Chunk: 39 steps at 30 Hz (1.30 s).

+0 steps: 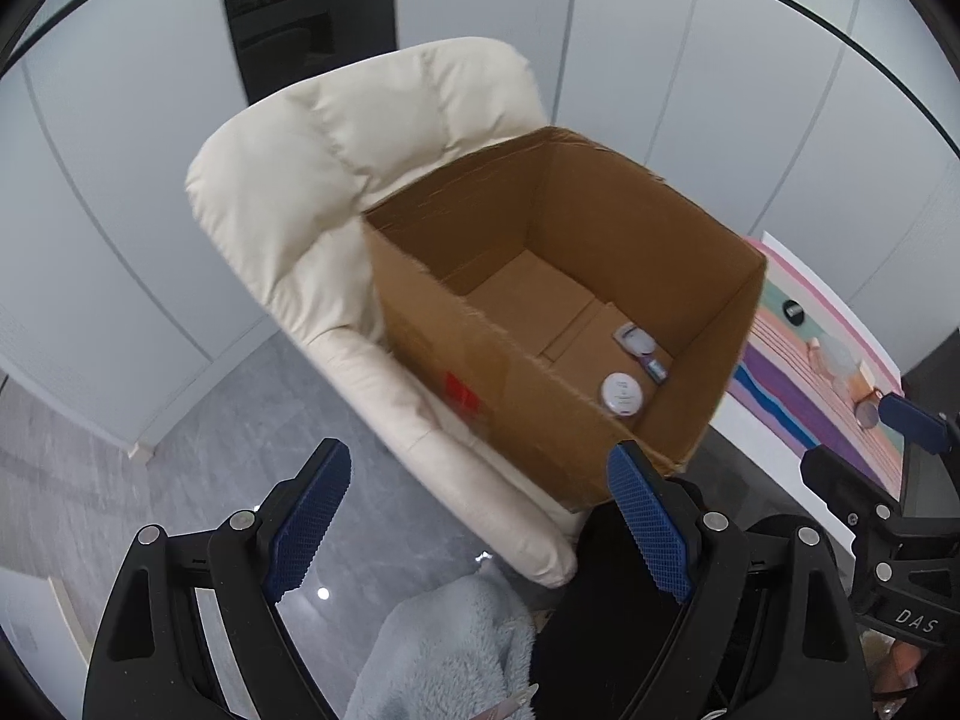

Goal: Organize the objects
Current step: 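Withdraw both tools from the box back toward the striped table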

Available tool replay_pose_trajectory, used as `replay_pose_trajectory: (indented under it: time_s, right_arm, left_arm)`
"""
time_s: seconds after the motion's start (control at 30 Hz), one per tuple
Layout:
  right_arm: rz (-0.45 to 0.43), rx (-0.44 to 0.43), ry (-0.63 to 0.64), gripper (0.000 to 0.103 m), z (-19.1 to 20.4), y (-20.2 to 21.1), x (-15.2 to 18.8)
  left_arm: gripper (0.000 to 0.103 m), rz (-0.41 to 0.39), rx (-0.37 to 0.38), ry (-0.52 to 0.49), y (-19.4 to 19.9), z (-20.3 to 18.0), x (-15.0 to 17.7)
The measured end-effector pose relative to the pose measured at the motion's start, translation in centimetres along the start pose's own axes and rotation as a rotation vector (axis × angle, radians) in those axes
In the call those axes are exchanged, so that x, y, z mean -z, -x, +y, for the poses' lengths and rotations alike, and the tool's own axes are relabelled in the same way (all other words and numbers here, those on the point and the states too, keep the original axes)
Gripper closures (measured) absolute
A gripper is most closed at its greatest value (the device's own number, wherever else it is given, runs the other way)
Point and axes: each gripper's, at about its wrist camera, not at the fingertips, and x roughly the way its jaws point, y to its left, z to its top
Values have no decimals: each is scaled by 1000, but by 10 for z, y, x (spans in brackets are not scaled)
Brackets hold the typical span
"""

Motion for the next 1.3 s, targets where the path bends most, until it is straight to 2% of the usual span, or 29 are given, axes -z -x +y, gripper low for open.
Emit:
replay_pose_trajectory:
  time_s: [0.3,0.6,1.1,1.3]
  right_arm:
    - [-13,61,-80,8,-38,10,9]
    - [-7,153,-231,8,-110,27,38]
    - [5,322,-525,8,-235,70,134]
    - [16,369,-608,8,-266,82,167]
  left_arm:
    - [14,6,54,-78,-12,-43,-10]
    - [14,13,129,-220,-21,-123,-14]
    - [14,26,247,-498,-25,-268,5]
    - [14,103,290,-536,-37,-305,11]
